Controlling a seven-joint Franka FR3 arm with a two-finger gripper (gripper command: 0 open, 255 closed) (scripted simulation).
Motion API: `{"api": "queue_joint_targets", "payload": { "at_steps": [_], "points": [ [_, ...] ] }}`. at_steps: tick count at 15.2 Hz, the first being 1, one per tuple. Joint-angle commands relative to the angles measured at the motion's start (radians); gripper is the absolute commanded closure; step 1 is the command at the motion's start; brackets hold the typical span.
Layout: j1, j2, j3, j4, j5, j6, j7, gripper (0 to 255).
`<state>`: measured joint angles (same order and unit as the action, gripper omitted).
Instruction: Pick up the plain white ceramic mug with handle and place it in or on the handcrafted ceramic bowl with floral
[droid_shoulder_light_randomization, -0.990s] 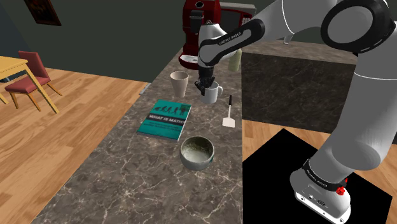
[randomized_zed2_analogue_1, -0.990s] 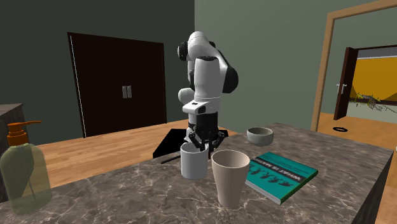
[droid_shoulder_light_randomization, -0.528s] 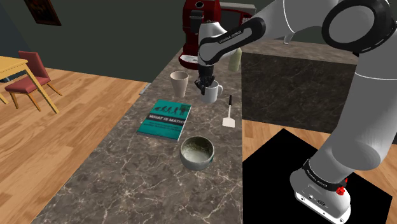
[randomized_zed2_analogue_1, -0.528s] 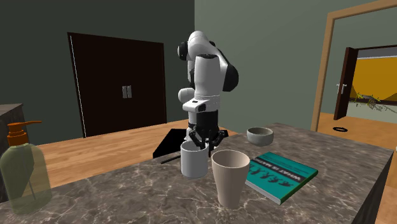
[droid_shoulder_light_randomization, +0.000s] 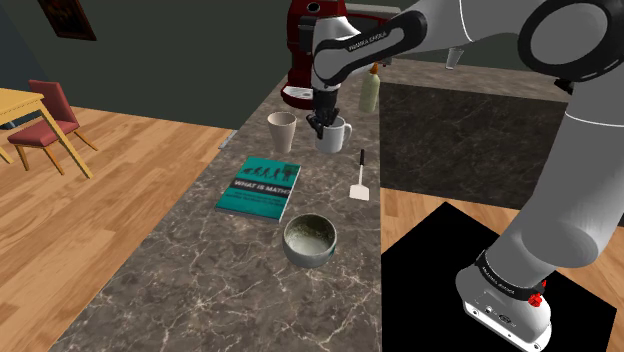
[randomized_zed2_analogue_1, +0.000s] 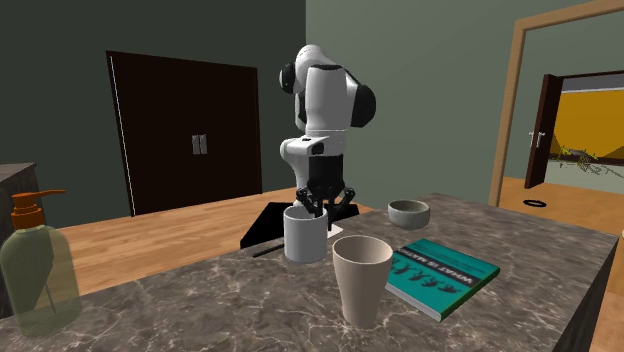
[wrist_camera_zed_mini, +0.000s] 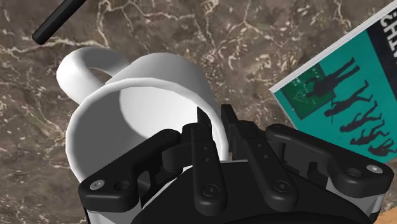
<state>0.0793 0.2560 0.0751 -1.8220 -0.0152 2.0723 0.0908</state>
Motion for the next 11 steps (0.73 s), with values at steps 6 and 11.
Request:
{"api": "queue_joint_targets", "payload": {
  "at_steps": [6, 11],
  "points": [
    [-0.001, -0.028, 0.000, 0.058, 0.003, -0.086, -0.003, 255],
    [-0.001, -0.043, 0.001, 0.106, 0.004, -0.148, -0.004, 255]
  ]
}}
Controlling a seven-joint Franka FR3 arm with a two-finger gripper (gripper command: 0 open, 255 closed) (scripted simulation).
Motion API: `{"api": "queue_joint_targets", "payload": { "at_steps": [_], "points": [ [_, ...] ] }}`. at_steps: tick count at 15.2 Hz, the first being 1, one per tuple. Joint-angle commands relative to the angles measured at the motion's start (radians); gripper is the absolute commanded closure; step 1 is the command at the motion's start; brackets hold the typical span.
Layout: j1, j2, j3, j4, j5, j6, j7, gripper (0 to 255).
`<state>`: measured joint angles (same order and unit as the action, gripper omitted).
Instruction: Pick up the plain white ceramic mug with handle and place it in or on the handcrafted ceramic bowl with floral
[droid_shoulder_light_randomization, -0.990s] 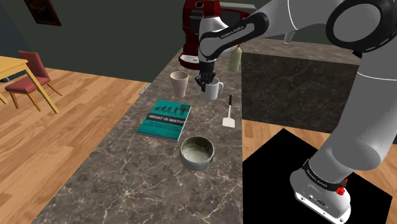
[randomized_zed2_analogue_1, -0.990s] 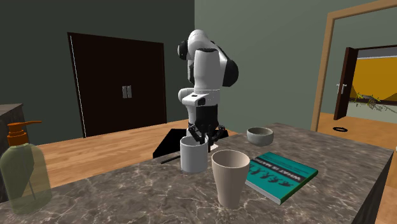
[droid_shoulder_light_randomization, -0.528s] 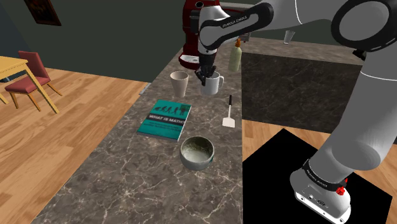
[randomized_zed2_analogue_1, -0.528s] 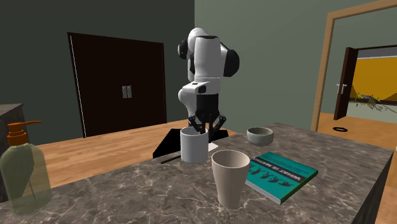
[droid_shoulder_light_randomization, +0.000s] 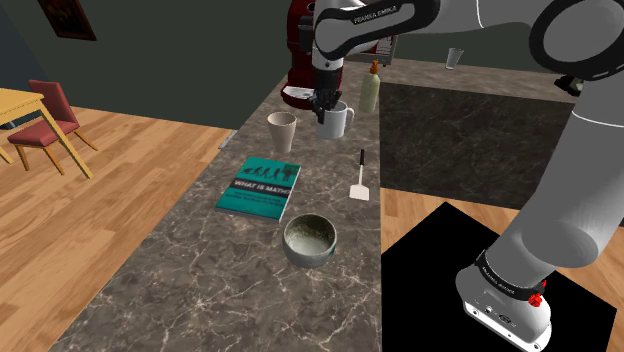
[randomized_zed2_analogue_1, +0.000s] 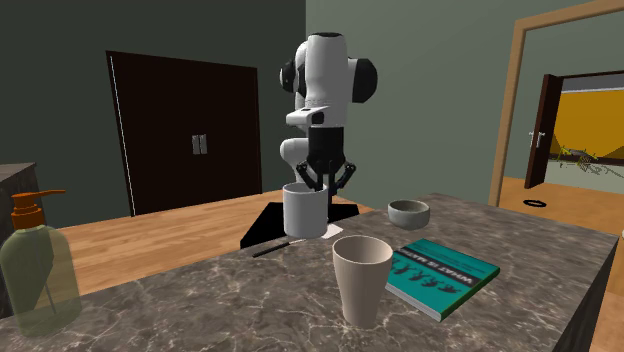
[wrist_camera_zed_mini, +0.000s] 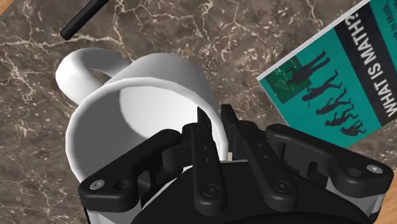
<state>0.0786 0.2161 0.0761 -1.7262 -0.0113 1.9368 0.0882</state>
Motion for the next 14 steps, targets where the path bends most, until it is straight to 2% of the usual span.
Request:
{"api": "queue_joint_targets", "payload": {
  "at_steps": [1, 8, 14],
  "points": [
    [-0.001, -0.005, 0.000, 0.020, 0.001, -0.025, -0.001, 255],
    [-0.001, -0.016, 0.000, 0.096, 0.002, -0.111, -0.002, 255],
    [0.059, -0.153, 0.048, -0.073, 0.010, -0.079, 0.105, 255]
  ]
}}
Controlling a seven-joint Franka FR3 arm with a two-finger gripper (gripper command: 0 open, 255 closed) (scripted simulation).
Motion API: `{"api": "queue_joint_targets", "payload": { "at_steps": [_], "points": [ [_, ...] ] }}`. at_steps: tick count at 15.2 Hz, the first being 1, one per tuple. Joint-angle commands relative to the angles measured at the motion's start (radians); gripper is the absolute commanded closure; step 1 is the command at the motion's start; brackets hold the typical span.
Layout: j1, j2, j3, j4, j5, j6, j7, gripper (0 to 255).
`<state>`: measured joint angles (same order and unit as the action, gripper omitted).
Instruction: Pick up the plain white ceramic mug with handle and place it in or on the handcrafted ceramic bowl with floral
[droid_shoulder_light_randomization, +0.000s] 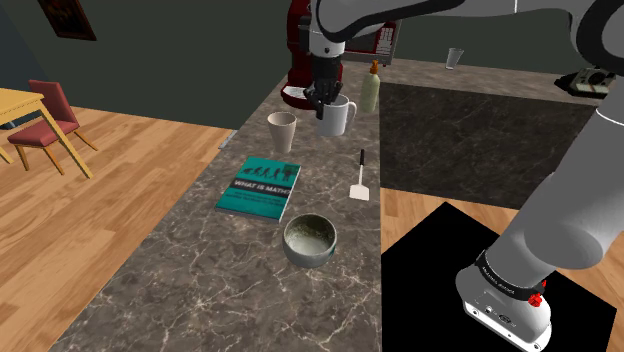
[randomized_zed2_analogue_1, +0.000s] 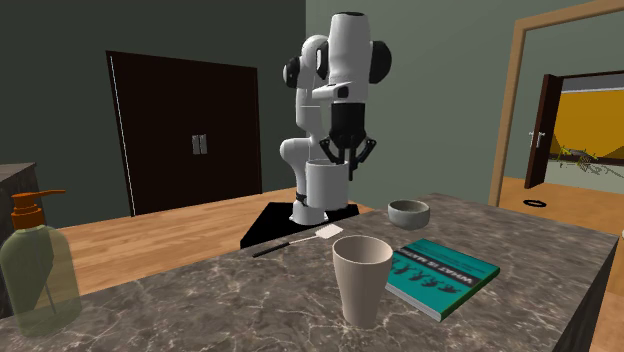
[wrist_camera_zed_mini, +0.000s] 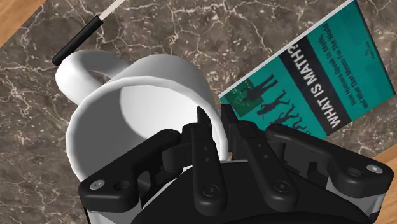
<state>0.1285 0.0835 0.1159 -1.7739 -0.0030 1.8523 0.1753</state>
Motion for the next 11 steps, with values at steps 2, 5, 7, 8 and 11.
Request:
{"api": "queue_joint_targets", "payload": {
  "at_steps": [2, 5, 7, 8, 11],
  "points": [
    [0.029, -0.060, 0.026, -0.071, 0.006, 0.012, 0.055, 255],
    [0.059, -0.113, 0.056, -0.128, 0.015, 0.017, 0.112, 255],
    [0.079, -0.144, 0.078, -0.160, 0.022, 0.019, 0.152, 255],
    [0.090, -0.158, 0.089, -0.175, 0.026, 0.020, 0.172, 255],
    [0.120, -0.196, 0.124, -0.210, 0.038, 0.019, 0.233, 255]
  ]
}}
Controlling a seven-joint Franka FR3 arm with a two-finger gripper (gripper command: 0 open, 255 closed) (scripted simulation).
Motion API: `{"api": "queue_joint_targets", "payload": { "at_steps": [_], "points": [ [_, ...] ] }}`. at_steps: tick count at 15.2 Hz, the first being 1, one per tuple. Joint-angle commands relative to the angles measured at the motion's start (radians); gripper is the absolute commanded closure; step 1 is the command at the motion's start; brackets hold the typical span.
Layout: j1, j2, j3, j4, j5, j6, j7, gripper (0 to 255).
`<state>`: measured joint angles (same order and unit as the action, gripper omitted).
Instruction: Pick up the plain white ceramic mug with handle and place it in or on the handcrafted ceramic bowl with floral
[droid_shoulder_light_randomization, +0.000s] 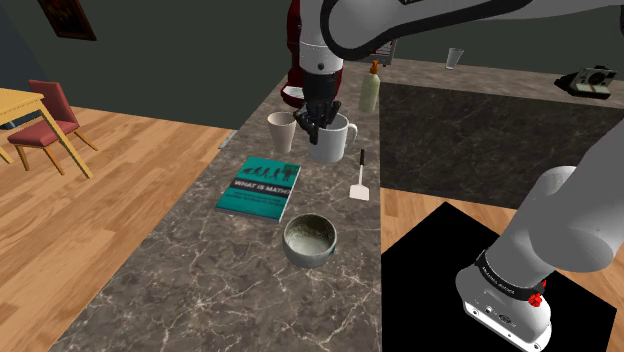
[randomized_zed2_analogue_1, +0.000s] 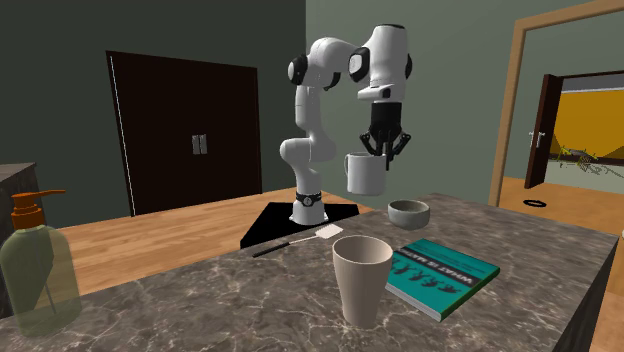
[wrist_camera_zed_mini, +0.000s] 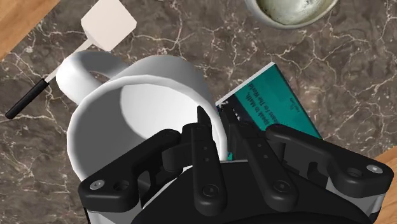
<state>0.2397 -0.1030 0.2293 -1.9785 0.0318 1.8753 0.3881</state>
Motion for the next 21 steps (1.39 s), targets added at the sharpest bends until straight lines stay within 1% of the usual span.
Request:
{"api": "queue_joint_targets", "payload": {
  "at_steps": [1, 8, 15, 21],
  "points": [
    [0.020, -0.021, 0.023, -0.015, 0.008, -0.004, 0.041, 255],
    [0.093, -0.072, 0.114, -0.051, 0.037, -0.013, 0.194, 255],
    [0.167, -0.072, 0.220, -0.029, 0.055, -0.027, 0.369, 255],
    [0.168, -0.060, 0.225, -0.098, 0.053, 0.053, 0.371, 255]
  ]
}}
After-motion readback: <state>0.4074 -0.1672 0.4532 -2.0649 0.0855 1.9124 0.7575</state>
